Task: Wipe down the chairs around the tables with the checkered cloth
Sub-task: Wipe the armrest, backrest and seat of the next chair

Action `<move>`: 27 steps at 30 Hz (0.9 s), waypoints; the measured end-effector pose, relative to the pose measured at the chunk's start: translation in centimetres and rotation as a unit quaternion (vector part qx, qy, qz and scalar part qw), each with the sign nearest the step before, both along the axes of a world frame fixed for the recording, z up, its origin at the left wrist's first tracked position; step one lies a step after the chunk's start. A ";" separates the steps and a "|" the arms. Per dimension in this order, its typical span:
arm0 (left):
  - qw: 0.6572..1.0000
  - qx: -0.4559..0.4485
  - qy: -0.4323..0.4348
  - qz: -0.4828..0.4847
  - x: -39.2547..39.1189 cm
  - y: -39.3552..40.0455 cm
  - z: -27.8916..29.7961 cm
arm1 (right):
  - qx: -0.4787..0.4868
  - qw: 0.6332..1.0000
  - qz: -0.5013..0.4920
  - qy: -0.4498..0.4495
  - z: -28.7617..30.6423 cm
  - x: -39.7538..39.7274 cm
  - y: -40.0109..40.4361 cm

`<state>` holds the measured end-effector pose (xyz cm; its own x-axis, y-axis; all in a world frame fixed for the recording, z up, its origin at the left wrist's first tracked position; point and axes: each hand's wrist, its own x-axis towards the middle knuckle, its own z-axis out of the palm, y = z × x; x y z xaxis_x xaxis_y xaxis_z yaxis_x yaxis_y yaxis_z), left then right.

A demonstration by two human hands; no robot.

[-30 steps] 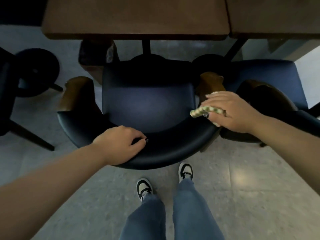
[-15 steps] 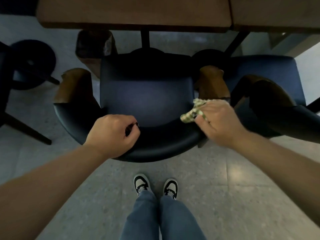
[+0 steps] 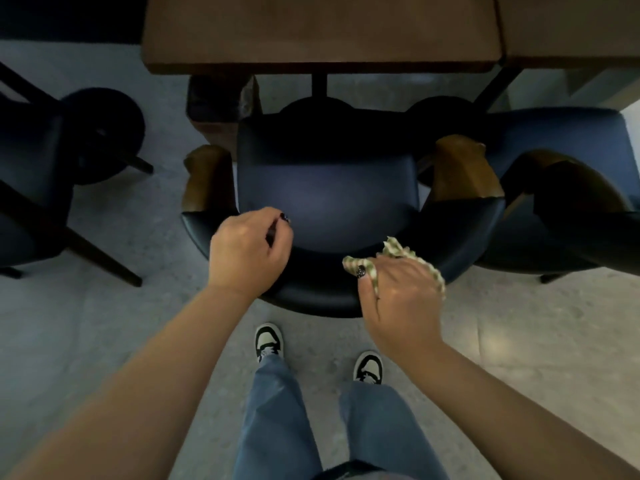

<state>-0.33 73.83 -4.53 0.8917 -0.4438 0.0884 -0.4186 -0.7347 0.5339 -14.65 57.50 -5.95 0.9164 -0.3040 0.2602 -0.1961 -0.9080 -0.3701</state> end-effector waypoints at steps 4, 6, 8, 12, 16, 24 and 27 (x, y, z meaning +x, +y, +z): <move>0.993 0.098 0.046 0.036 6.5 6.5 -1.3 | -0.016 0.999 -0.036 0.014 0.3 1.4 4.8; 0.981 0.043 0.166 0.088 8.7 8.6 -2.0 | -0.020 0.999 -0.047 0.018 0.4 2.4 7.1; 0.951 -0.047 0.278 0.127 10.0 9.3 -2.8 | -0.019 0.997 -0.073 0.032 0.6 3.8 9.6; 0.831 -0.192 0.472 0.222 11.7 8.4 -3.8 | 0.027 0.992 -0.108 0.064 1.0 7.7 14.3; 0.734 -0.253 0.553 0.301 13.4 7.2 -3.9 | 0.077 0.979 -0.157 0.104 1.8 12.8 17.7; 0.740 -0.214 0.561 0.302 16.0 5.3 -4.1 | 0.222 0.931 -0.166 0.238 -0.3 21.2 18.0; 0.836 -0.088 0.477 0.257 16.5 4.3 -4.5 | 0.322 0.877 -0.212 0.288 -2.1 23.2 16.3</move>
